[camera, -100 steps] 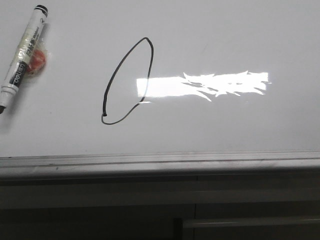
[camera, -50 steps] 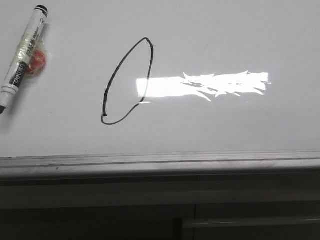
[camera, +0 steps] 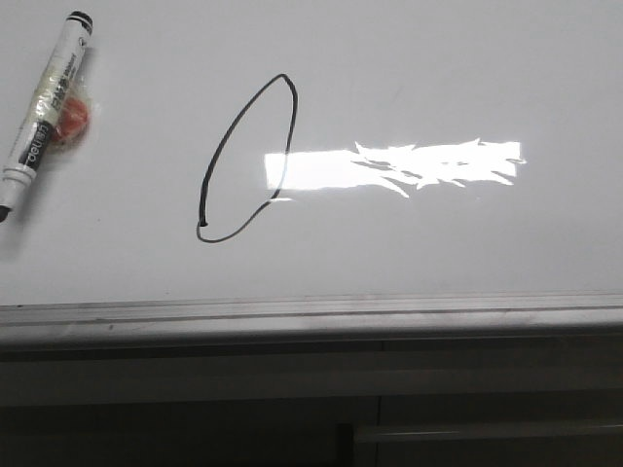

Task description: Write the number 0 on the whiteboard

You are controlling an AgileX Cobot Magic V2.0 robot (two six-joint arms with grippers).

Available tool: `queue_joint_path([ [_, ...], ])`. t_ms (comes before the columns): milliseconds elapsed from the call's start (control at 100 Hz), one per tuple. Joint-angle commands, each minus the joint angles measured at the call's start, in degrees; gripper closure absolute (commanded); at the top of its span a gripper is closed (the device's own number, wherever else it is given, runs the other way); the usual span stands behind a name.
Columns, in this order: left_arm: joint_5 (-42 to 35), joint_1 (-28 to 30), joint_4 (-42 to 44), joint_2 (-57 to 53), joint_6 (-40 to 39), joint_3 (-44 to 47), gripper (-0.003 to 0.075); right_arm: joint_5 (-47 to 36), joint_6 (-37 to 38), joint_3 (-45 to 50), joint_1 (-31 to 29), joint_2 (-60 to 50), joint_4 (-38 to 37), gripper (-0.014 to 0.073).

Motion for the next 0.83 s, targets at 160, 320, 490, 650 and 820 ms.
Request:
queue_joint_path([
  [160,-4.1,-0.5,-0.3,-1.6,0.1,1.8,0.074,-0.8,-2.0,0.6,-0.4,-0.9,0.0,0.0662],
  [320,-4.1,-0.5,-0.3,-1.6,0.1,1.8,0.074,-0.8,-2.0,0.6,-0.4,-0.9,0.1,0.0662],
  [490,-4.1,-0.5,-0.3,-1.6,0.1,1.8,0.074,-0.8,-2.0,0.6,-0.4,-0.9,0.1,0.0662],
  [650,-4.1,-0.5,-0.3,-1.6,0.1,1.8,0.074,-0.8,-2.0,0.6,-0.4,-0.9,0.1,0.0662],
  [820,-4.1,-0.5,-0.3,-1.6,0.1,1.8,0.074,-0.8,-2.0,0.6,-0.4,-0.9,0.1,0.0662],
])
